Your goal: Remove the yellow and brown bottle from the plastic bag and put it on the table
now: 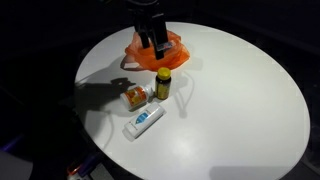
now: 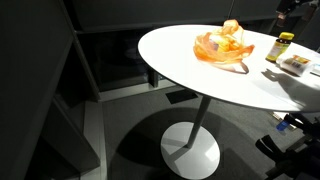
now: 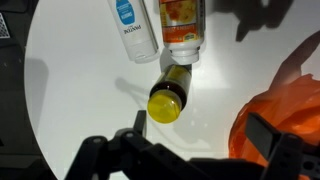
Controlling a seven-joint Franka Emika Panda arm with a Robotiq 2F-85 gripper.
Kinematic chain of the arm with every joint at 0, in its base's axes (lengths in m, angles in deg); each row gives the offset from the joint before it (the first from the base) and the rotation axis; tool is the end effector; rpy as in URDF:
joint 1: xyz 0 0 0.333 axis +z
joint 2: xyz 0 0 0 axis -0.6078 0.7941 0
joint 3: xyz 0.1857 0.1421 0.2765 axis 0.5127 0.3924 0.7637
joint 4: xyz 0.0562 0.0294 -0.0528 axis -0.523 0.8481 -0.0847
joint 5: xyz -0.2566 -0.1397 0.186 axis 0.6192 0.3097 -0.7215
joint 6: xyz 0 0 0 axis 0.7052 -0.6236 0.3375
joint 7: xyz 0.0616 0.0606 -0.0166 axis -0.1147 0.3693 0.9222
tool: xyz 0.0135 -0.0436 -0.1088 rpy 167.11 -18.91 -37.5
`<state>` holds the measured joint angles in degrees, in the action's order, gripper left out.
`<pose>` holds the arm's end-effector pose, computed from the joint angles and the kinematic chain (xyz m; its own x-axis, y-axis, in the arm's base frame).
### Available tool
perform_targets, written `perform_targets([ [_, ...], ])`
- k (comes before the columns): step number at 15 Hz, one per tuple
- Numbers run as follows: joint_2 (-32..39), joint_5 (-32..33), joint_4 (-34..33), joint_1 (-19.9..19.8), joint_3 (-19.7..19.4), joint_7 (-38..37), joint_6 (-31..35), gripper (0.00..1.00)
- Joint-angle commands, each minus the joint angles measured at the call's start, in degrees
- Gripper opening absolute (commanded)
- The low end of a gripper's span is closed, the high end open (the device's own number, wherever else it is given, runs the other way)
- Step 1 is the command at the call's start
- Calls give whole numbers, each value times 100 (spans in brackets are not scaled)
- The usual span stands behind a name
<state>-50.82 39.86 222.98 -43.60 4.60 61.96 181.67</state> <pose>0.4131 -0.0773 0.4428 0.9271 -0.3627 0.0945 -0.3747 -0.9036 0.2075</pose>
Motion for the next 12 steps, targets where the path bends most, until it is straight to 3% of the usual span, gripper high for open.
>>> perform_targets([
  [1, -115, -612, -449, 123, 30, 742, -816, 100],
  [4, -92, -1119, -776, 217, -6, 1298, -1285, 100],
  [8, -45, -1342, -1023, 235, 1, 1607, -1625, 100],
  [12, -92, -1420, -883, 224, 33, 1622, -1495, 100],
])
